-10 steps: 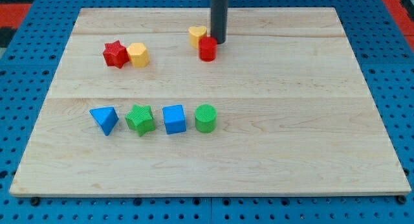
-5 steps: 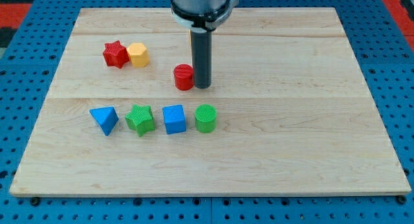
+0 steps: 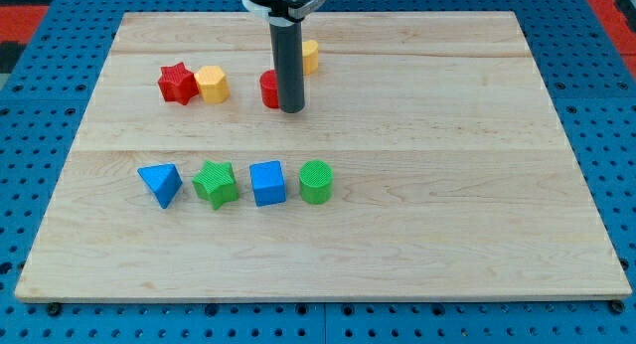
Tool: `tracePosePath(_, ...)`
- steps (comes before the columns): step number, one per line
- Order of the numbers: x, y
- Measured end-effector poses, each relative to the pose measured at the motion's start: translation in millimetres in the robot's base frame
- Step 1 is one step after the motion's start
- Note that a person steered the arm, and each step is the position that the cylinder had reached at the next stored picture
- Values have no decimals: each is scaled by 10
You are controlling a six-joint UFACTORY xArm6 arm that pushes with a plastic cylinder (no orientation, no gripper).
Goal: Move red circle to yellow hexagon
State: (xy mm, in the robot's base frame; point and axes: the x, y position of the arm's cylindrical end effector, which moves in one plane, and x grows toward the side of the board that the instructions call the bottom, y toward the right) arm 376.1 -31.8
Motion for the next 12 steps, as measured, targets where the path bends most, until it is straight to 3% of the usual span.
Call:
tracePosePath(5, -448, -4)
tracePosePath(10, -533, -284)
tracePosePath(12, -849, -404)
